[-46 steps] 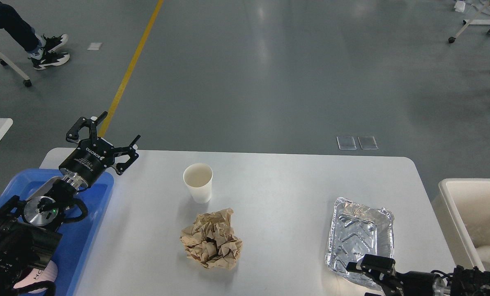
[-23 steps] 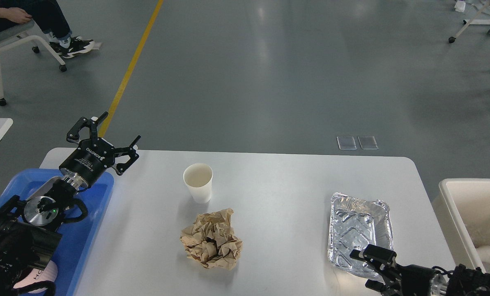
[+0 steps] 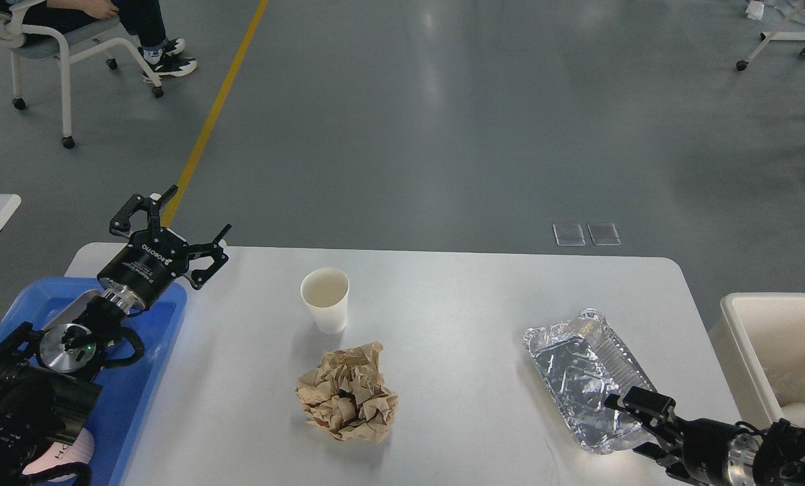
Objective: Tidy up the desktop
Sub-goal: 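Grasp the foil tray edge with the right gripper, then lift the foil tray and carry it toward the table center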
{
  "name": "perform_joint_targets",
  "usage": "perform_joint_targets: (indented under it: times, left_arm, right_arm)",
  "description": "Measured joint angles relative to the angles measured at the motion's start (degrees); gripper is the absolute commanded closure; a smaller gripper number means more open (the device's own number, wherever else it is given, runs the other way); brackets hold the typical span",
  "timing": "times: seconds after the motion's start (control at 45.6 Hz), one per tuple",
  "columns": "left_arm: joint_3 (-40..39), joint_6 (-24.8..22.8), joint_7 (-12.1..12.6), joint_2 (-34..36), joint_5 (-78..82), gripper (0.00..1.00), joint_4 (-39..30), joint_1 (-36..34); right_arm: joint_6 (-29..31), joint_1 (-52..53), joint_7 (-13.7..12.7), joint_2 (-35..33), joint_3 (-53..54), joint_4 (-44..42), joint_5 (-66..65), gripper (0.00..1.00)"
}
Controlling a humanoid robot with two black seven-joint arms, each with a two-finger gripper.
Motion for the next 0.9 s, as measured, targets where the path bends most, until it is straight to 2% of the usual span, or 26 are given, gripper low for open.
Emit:
perform_joint_targets:
  times: [0.153,0.285,0.307,0.438,0.504,0.57,0.898]
  left_arm:
    - [0.0,0.0,0.0,0.0,0.0,0.03,0.0,-0.08]
    - [0.0,-0.06,0.0,0.12,0.0,0.03,0.0,-0.07]
    - [0.0,-0.06,0.0,0.13,0.0,0.03,0.0,-0.03]
    - [0.0,-0.08,0.0,0.17,0.0,0.03,0.0,0.12]
    - [0.0,-0.08,0.0,0.17,0.0,0.03,0.0,0.13]
    - [0.0,-0.08,0.0,0.17,0.0,0.03,0.0,0.13]
    - [0.0,-0.17,-0.04,0.77,0.0,0.03,0.0,0.42]
  right_arm:
    - [0.47,0.6,-0.08,0.62,0.03,-2.18,-0.08,0.12]
    - [0.67,0.69,-0.09,0.71,-0.06,-2.56,-0.42,0.52]
    - [0.71,0.67,-0.08,0.72,-0.09,-2.58,-0.57,0.64]
    - [0.99,0.63,0.13,1.05,-0.42,-2.74,-3.81,0.89]
    - [1.02,0.65,0.21,1.15,-0.45,-2.99,-6.75,0.96]
    - [1.04,0.76,0.25,1.21,-0.46,-3.17,-8.87,1.0]
    - [2.67,1.22,0.56,3.99,-0.41,-7.23,-10.38,1.0]
